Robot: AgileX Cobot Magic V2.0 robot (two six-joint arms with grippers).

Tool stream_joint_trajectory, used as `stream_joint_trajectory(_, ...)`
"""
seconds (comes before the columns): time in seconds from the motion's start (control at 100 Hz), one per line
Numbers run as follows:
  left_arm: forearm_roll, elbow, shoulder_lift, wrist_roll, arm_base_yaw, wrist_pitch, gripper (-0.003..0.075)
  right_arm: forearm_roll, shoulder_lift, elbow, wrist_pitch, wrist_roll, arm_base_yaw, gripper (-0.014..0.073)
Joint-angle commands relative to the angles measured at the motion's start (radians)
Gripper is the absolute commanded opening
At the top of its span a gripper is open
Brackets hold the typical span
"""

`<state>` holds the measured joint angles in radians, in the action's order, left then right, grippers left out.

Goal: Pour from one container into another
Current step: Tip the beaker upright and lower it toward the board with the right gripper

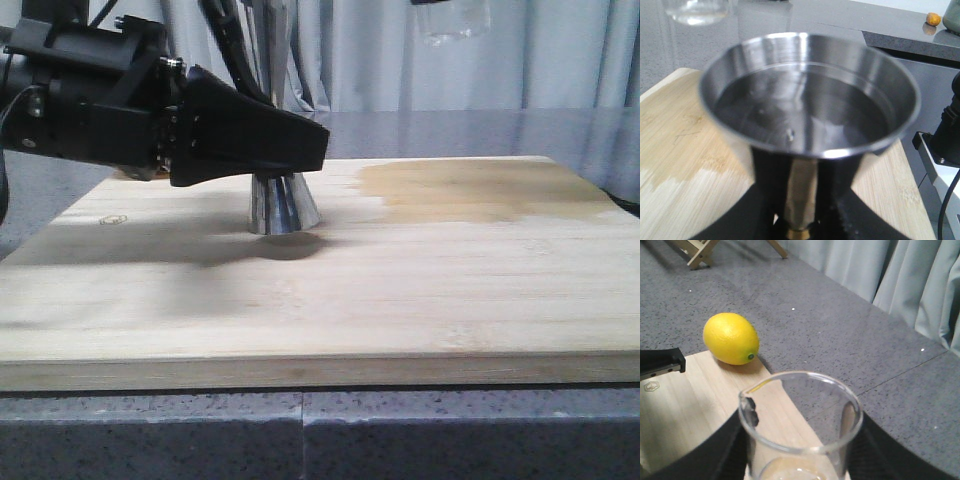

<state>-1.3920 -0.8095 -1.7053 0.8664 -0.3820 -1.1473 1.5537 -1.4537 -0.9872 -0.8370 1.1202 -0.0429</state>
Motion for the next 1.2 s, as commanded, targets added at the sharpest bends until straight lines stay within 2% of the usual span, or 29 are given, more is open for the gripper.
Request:
stream_joint_trajectory(0.0, 0.026, -0.027, 0.048, 0.011, -0.008, -0.201, -0.0001, -0.071, -0.005, -0.024, -0.113, -0.019, 0.044, 0.0162)
stream_joint_trajectory(0.15, 0.026, -0.027, 0.048, 0.011, -0.008, -0.201, -0.0001, -0.074, -0.048, -0.020, -0.182, -0.021, 0.076, 0.0162)
stream_joint_trajectory(0.4, 0.026, -0.027, 0.048, 0.011, -0.008, -0.181, -0.0001, -0.117, -0.064, 0.054, -0.153, -0.123, 0.076, 0.0162)
stream_joint_trajectory(0.54, 0.026, -0.027, 0.048, 0.011, -0.008, -0.171, -0.0001, -0.236, -0.064, 0.116, -0.090, -0.246, 0.076, 0.0164)
stream_joint_trajectory(0.65, 0.026, -0.027, 0.048, 0.013, -0.008, -0.163, -0.0001, -0.381, -0.064, 0.175, -0.072, -0.385, 0.076, 0.0165)
stream_joint_trajectory(0.75, 0.025, -0.027, 0.048, 0.013, -0.008, -0.157, -0.0001, -0.538, -0.064, 0.242, -0.078, -0.514, 0.076, 0.0166)
stream_joint_trajectory(0.89, 0.025, -0.027, 0.048, 0.013, -0.008, -0.157, -0.0001, -0.693, -0.064, 0.331, -0.128, -0.664, 0.076, 0.0166)
stream_joint_trajectory(1.03, 0.025, -0.027, 0.048, 0.014, -0.008, -0.157, -0.0001, -0.790, -0.064, 0.402, -0.170, -0.766, 0.076, 0.0166)
stream_joint_trajectory(1.19, 0.025, -0.027, 0.048, 0.014, -0.008, -0.157, -0.0001, -0.811, -0.064, 0.429, -0.186, -0.798, 0.076, 0.0166)
